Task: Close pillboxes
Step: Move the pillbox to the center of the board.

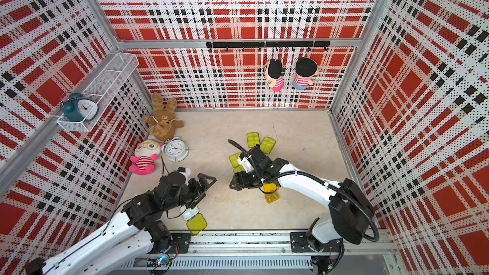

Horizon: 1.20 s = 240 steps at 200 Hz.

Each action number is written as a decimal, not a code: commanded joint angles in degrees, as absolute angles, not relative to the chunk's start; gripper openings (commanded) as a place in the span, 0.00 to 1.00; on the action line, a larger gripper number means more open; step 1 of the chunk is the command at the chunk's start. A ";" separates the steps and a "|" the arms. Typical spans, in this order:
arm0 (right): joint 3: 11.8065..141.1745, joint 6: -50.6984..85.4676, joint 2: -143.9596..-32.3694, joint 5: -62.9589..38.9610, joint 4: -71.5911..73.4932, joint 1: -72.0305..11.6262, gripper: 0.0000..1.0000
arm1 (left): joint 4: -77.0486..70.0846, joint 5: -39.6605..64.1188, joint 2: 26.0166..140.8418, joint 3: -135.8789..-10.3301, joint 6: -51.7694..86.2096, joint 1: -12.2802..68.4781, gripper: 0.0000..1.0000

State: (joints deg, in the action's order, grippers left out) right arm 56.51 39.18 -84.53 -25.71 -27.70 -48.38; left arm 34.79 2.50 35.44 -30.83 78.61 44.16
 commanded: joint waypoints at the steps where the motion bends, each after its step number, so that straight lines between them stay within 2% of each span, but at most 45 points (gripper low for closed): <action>1: 59.04 42.80 -88.13 -25.91 -26.01 -50.69 0.77 | 50.95 -1.23 30.84 -29.08 83.03 43.86 0.99; 37: 60.11 45.93 -90.08 -25.05 -23.51 -50.71 0.77 | 57.73 -4.29 31.05 -28.96 83.42 44.18 0.98; 85: 60.08 43.12 -91.93 -28.43 -22.89 -50.39 0.78 | 60.27 -6.46 40.51 -30.92 86.86 44.47 0.98; 125: 60.98 37.29 -94.14 -31.22 -24.08 -50.03 0.78 | 59.05 -6.15 41.09 -28.70 92.94 44.47 0.98; 169: 58.27 37.01 -93.48 -33.39 -21.50 -48.64 0.78 | 57.39 -4.82 38.68 -23.26 96.35 44.80 0.98; 215: 56.57 37.24 -91.61 -33.36 -20.91 -47.66 0.78 | 55.85 -6.16 41.38 -21.87 95.06 44.40 0.98; 240: 56.19 37.66 -90.76 -32.72 -21.13 -47.65 0.78 | 50.18 -4.83 41.18 -19.24 93.61 43.56 0.98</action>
State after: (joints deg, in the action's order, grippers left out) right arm 56.66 38.17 -93.30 -32.62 -22.13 -47.81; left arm 55.31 -4.99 41.30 -21.69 94.89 44.27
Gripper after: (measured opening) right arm 0.784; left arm 0.985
